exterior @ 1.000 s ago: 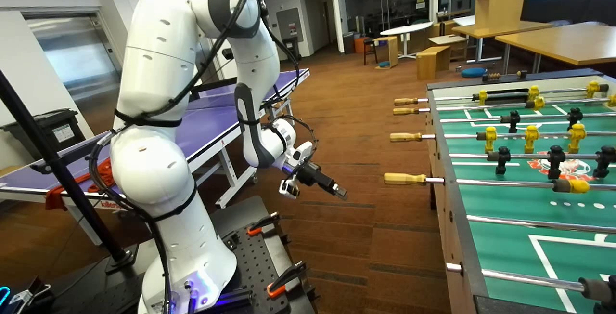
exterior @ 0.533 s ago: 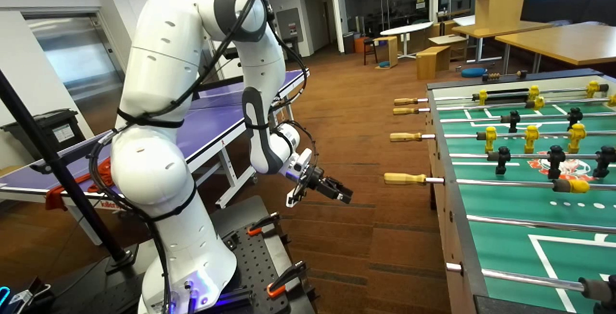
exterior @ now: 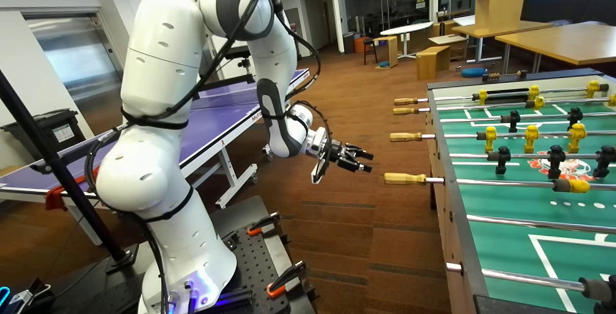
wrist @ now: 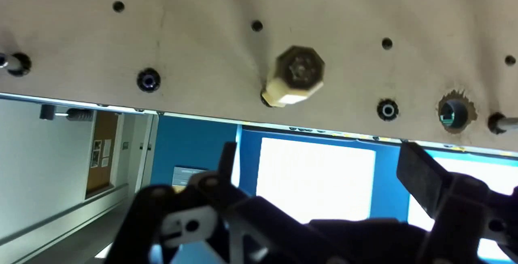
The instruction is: Turn the right rod anti clockwise
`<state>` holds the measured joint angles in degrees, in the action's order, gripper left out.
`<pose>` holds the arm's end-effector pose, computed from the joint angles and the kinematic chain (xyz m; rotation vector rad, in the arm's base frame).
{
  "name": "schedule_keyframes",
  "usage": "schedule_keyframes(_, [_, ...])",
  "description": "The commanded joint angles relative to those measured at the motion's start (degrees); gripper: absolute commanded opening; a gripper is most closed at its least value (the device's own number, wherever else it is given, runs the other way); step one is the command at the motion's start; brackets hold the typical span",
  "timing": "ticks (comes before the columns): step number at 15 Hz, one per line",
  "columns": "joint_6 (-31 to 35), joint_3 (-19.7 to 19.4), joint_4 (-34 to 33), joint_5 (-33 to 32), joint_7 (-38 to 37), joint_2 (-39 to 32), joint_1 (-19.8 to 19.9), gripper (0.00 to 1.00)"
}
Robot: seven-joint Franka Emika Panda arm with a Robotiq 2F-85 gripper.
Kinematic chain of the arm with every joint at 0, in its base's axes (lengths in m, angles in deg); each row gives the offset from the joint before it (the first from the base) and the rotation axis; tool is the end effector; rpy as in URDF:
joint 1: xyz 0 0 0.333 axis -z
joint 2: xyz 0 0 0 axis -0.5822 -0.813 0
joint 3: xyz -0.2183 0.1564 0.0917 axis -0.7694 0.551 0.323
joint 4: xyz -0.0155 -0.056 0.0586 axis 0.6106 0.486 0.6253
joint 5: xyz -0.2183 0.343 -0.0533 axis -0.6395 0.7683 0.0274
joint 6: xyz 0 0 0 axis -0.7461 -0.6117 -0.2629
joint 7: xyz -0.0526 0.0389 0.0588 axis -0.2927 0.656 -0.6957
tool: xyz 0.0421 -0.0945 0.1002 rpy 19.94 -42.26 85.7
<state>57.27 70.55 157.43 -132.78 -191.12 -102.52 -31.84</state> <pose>0.4566 0.1373 0.0594 2.1604 -0.6871 1.3609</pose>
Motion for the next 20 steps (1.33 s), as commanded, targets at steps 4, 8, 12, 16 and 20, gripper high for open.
schedule_keyframes(4, [2.3, -2.4, -1.6, 0.4, -0.5, 1.5, -1.3, 1.00])
schedule_keyframes(8, [-1.1, 1.9, -1.6, -1.5, -0.7, -1.3, 2.6, 1.00])
schedule_keyframes(12, [-5.9, 4.4, -4.0, -2.1, 0.2, -3.7, 5.1, 1.00])
schedule_keyframes(16, [-10.9, 6.8, -5.4, -3.5, 0.2, -7.4, 7.0, 1.00])
schedule_keyframes(20, [-15.7, 8.7, -6.2, -6.1, 0.2, -12.1, 8.4, 1.00])
